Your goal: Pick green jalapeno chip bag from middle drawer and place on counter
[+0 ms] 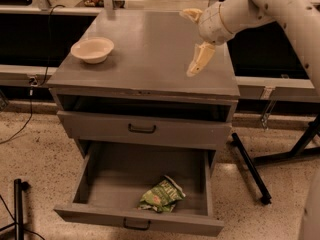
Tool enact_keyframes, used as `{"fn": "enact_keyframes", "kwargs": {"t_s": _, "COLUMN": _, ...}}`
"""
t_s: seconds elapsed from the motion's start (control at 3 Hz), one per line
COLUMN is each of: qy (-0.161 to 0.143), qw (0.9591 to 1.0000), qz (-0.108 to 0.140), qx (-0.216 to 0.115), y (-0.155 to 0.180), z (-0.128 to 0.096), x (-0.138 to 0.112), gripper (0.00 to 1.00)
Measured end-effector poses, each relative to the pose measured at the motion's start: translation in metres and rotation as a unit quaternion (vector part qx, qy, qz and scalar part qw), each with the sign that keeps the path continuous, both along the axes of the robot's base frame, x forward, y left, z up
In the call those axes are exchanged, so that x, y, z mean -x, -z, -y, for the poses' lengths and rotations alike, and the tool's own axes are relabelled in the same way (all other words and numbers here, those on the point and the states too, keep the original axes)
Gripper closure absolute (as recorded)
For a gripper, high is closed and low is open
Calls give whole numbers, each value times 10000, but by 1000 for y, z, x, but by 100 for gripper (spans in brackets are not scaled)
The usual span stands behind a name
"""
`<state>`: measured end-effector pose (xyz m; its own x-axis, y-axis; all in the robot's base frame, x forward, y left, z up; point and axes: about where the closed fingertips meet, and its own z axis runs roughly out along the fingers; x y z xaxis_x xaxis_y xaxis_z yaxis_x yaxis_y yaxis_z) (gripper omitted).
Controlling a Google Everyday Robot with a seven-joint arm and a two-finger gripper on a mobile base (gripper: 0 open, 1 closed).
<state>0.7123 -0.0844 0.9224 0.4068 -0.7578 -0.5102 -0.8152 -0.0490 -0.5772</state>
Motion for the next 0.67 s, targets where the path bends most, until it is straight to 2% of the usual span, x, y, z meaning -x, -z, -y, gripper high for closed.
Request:
{"fn": "enact_keyframes", "kwargs": {"t_s": 0.33, "qy": -574, "qw": 9926, "qz": 287, "qx": 1027, "y": -20, "z": -11, "x": 55, "gripper": 0}}
{"fn": "enact_keyframes", "kwargs": {"t_s": 0.67, "qy": -712, "qw": 9879, "qz": 318, "qx": 1337, "y": -27, "z": -14, "x": 76, "gripper": 0}}
